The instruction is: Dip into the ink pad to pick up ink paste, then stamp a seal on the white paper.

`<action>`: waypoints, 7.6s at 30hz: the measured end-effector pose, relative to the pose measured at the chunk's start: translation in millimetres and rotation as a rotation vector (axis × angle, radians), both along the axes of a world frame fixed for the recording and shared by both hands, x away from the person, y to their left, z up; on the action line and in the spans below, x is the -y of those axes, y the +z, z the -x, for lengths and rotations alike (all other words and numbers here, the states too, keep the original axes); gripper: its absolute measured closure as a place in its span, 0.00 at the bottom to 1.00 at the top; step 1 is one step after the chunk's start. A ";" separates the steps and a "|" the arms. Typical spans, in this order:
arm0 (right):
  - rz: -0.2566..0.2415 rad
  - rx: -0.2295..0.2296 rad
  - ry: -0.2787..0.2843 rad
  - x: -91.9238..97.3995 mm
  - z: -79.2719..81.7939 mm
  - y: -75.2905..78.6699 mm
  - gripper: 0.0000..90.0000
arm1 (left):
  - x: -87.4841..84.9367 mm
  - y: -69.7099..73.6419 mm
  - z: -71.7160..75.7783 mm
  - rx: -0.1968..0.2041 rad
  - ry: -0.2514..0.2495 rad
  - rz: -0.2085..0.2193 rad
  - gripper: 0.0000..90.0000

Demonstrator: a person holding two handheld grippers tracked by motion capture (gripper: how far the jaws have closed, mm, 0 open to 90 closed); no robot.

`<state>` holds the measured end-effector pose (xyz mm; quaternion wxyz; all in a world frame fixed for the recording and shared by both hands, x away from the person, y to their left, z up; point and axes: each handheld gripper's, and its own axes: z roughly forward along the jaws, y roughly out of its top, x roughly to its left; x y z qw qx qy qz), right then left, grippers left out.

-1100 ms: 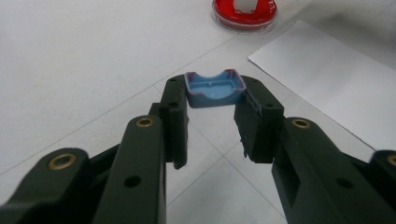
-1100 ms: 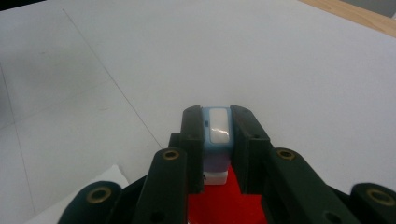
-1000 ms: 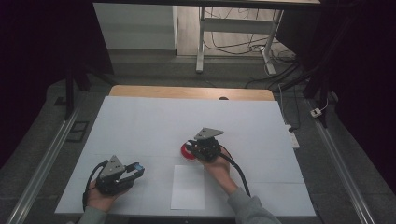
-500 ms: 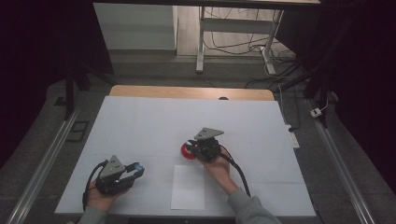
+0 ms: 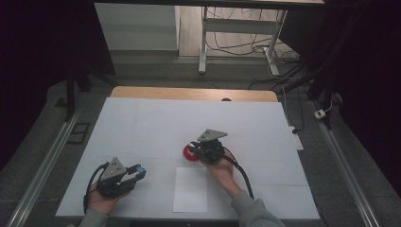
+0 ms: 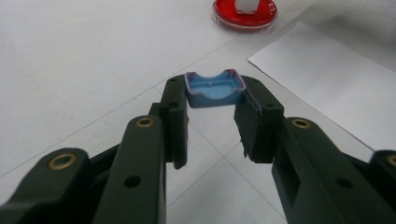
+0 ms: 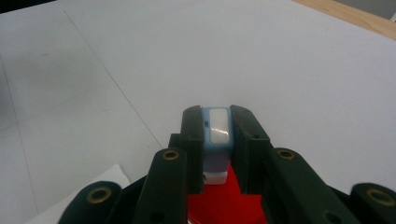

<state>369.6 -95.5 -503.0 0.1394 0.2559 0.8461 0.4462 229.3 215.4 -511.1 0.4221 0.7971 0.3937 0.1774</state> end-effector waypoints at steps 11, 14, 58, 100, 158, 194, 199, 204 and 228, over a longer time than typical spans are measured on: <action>-0.018 0.011 -0.002 2.5 1.4 4.8 0.84 | -0.7 -0.1 -0.2 0.000 0.003 0.001 0.72; -0.021 0.012 -0.001 3.0 1.5 5.6 0.84 | -0.6 -0.2 -0.4 -0.001 0.002 0.001 0.72; -0.100 0.032 -0.012 26.4 11.6 32.2 0.84 | -0.9 -0.8 -0.6 -0.003 0.003 -0.001 0.72; -0.086 -0.022 0.089 46.2 53.8 37.0 0.84 | -0.8 -1.5 -0.7 -0.007 0.004 -0.007 0.72; 0.044 -0.073 0.216 18.3 83.9 4.5 0.84 | -0.2 -3.1 -1.5 -0.013 -0.002 -0.010 0.72; 0.072 -0.061 0.207 18.2 81.6 -5.7 0.84 | -0.4 -3.1 -1.3 -0.013 -0.002 -0.011 0.72; 0.104 -0.057 0.211 16.6 82.2 -6.3 0.84 | 0.0 -3.2 -1.2 -0.013 -0.003 -0.012 0.72; 0.118 -0.056 0.209 15.1 82.9 -6.9 0.84 | -0.1 -3.2 -1.2 -0.013 -0.002 -0.012 0.72; 0.140 -0.034 0.217 15.1 85.3 -8.1 0.85 | 0.4 -3.0 -0.8 -0.012 -0.002 -0.012 0.72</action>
